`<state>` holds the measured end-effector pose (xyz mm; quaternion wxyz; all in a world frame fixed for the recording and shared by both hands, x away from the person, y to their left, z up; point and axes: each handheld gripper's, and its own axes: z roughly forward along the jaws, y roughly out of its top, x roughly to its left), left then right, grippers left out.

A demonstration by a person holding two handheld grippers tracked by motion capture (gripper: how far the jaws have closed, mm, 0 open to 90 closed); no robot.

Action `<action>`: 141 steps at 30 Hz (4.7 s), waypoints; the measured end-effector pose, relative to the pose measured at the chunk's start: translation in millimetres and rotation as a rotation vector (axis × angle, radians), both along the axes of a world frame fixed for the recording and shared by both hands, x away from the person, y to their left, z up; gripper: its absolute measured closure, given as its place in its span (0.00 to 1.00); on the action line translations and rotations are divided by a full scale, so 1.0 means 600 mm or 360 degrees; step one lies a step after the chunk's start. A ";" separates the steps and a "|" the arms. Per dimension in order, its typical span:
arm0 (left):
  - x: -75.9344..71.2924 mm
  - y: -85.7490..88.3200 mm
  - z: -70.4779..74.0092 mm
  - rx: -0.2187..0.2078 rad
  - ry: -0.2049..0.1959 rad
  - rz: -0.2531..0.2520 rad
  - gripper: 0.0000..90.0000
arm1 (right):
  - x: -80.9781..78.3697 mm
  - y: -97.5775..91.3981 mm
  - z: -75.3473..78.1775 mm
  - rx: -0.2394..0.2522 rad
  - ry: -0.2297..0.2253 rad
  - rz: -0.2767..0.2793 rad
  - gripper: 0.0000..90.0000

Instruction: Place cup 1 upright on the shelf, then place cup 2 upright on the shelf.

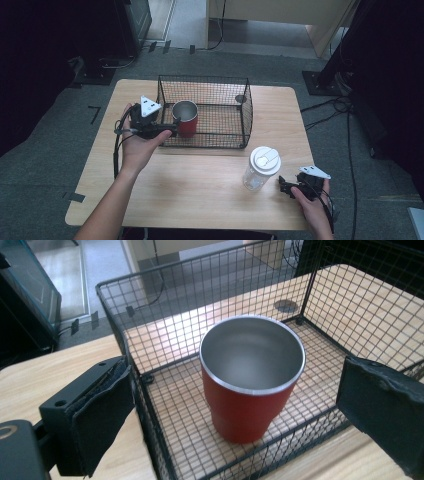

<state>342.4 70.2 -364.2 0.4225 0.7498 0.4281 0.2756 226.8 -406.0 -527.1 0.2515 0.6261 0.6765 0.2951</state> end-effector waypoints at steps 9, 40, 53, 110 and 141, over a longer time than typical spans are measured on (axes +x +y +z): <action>-0.025 0.039 -0.020 -0.0046 -0.0003 0.0042 0.03 | 0.000 0.000 0.000 0.0000 -0.0002 0.0000 0.01; -0.099 0.167 -0.152 -0.0106 0.0167 0.0247 0.03 | 0.000 0.000 0.000 -0.0003 -0.0001 0.0001 0.00; -0.124 0.203 -0.211 -0.0106 0.0270 0.0331 0.03 | -0.002 0.003 0.000 -0.0004 0.0006 -0.0056 0.00; -0.123 0.214 -0.258 0.0121 0.0459 0.0385 0.03 | -0.077 0.051 0.129 0.0130 -0.0257 0.0352 0.00; -0.122 0.213 -0.258 0.0118 0.0458 0.0386 0.03 | -0.040 0.137 0.143 0.0242 -0.0315 0.0500 0.00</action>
